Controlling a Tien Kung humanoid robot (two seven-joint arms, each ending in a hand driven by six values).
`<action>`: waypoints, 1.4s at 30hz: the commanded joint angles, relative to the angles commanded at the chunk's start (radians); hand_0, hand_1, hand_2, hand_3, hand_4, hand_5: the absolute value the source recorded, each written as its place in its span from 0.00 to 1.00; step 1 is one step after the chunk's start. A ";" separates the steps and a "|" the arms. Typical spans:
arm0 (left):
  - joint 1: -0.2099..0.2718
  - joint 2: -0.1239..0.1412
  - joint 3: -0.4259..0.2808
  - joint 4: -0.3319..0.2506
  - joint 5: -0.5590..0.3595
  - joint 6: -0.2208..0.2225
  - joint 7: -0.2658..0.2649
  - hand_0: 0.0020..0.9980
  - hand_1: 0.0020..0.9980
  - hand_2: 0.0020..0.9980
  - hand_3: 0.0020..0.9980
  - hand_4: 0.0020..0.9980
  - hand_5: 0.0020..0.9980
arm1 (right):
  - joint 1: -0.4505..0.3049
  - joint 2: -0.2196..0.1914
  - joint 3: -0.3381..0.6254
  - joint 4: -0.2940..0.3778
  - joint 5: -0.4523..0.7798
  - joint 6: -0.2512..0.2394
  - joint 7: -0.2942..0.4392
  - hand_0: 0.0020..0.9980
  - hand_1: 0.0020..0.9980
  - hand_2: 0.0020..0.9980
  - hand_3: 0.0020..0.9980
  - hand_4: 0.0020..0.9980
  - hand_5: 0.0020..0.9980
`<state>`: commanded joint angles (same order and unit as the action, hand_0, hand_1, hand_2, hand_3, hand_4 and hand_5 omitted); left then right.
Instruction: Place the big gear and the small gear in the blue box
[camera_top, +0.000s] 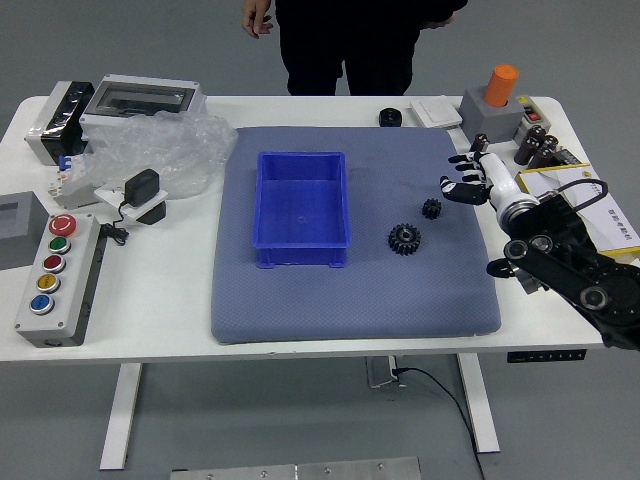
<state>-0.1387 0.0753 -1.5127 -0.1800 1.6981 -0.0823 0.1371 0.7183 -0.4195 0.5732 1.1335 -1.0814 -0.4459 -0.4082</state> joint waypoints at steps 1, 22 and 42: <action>0.000 0.000 0.000 0.000 0.000 0.000 0.000 0.76 0.74 0.77 0.82 0.59 0.14 | 0.001 0.001 -0.002 -0.002 0.000 0.001 -0.001 0.85 0.87 0.92 0.78 0.63 0.18; -0.004 -0.002 0.000 0.000 0.001 -0.002 0.003 0.76 0.74 0.77 0.82 0.59 0.14 | 0.099 0.066 -0.152 -0.092 -0.120 0.088 -0.110 0.84 0.84 0.91 0.91 0.66 0.21; -0.006 -0.003 0.001 0.000 0.001 -0.002 0.005 0.76 0.74 0.77 0.82 0.58 0.14 | 0.132 0.102 -0.225 -0.150 -0.248 0.163 -0.166 0.78 0.74 0.83 0.89 0.66 0.22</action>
<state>-0.1450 0.0723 -1.5112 -0.1800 1.6994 -0.0841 0.1420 0.8507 -0.3178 0.3486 0.9830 -1.3293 -0.2832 -0.5742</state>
